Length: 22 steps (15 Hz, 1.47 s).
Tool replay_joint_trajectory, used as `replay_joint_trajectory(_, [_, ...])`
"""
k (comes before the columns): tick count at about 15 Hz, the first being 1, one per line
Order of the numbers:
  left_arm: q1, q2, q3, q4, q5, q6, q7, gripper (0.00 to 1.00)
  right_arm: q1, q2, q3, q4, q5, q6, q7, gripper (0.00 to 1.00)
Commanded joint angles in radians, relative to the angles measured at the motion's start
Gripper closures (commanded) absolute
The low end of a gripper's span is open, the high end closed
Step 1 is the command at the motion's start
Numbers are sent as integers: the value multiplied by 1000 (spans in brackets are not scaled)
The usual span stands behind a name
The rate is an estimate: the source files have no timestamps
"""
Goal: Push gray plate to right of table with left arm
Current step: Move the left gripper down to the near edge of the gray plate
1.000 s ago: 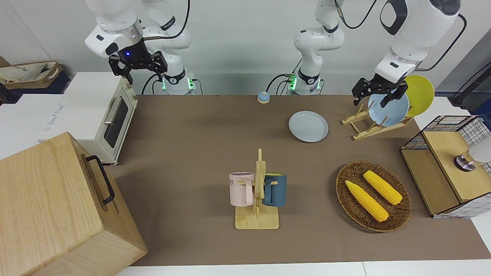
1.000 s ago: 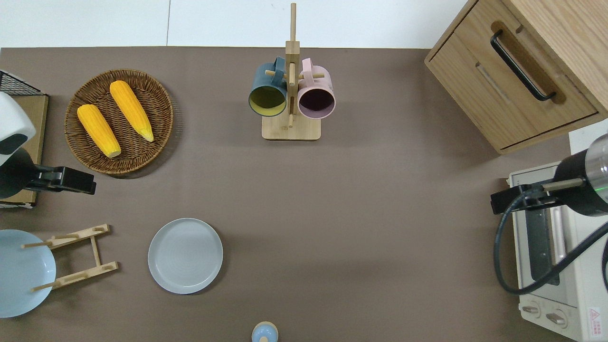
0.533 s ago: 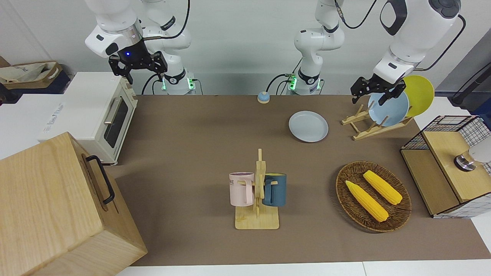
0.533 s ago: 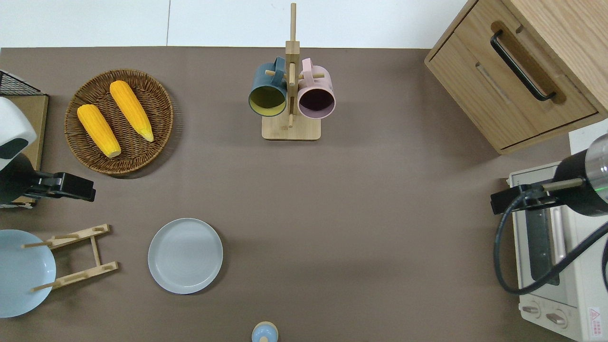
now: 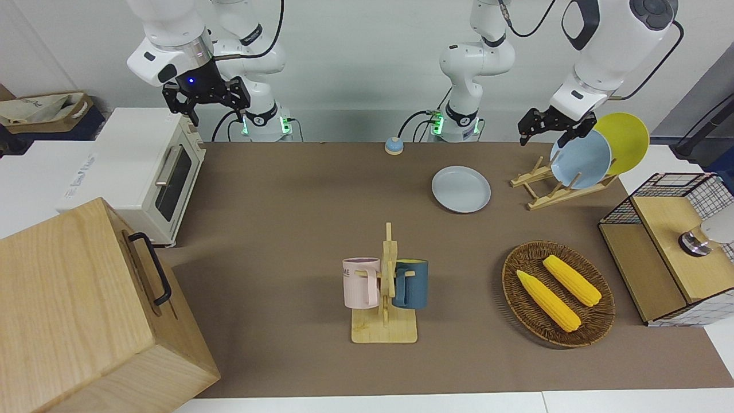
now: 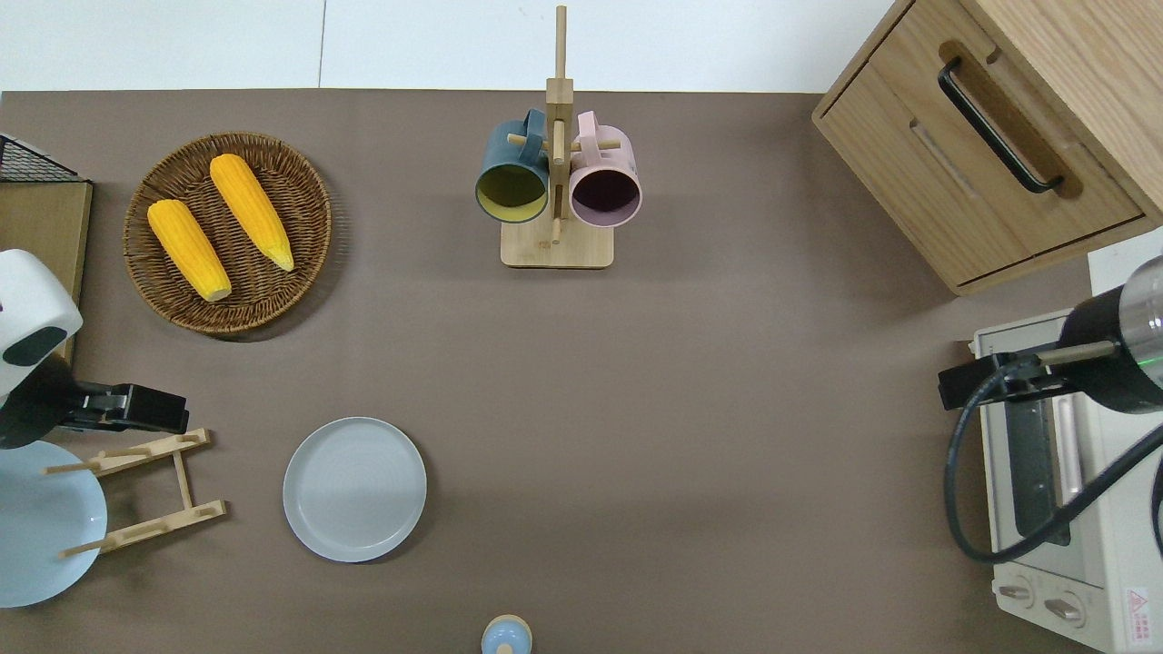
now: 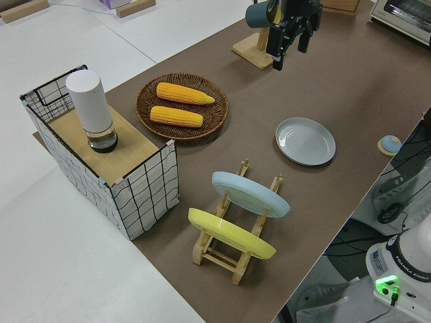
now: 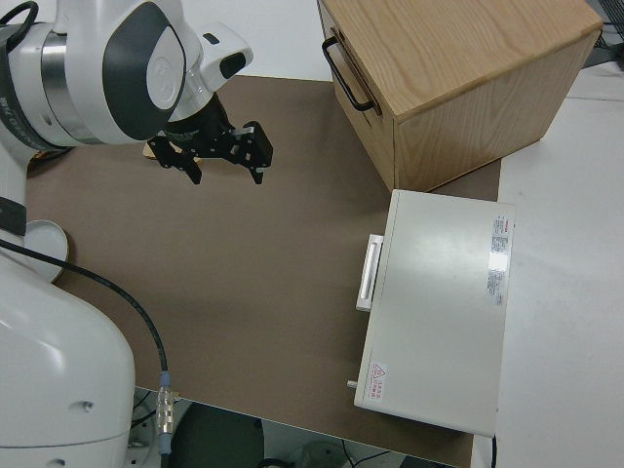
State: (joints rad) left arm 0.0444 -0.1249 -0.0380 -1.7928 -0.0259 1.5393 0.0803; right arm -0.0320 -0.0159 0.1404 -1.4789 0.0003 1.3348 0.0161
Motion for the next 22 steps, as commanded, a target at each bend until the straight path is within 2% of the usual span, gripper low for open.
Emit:
replay_joint_trajectory(1, [-8, -113, 1, -207, -14, 155, -46, 0, -19, -2, 16, 9, 4, -16, 13, 17])
replay_joint_trajectory(5, [-9, -145, 1, -356, -14, 283, -47, 0, -20, -2, 16, 9, 4, -16, 12, 17])
replay_joint_trajectory(10, [-9, -153, 0, -508, -14, 438, -47, 0, -19, -2, 16, 9, 4, -16, 12, 17])
replay_joint_trajectory(19, [-12, -165, -2, -726, -20, 636, -47, 2, -20, -2, 16, 9, 4, -16, 13, 17])
replay_joint_trajectory(22, [-21, -164, -2, -795, -51, 720, -47, 2, -20, -2, 16, 9, 4, -16, 12, 17])
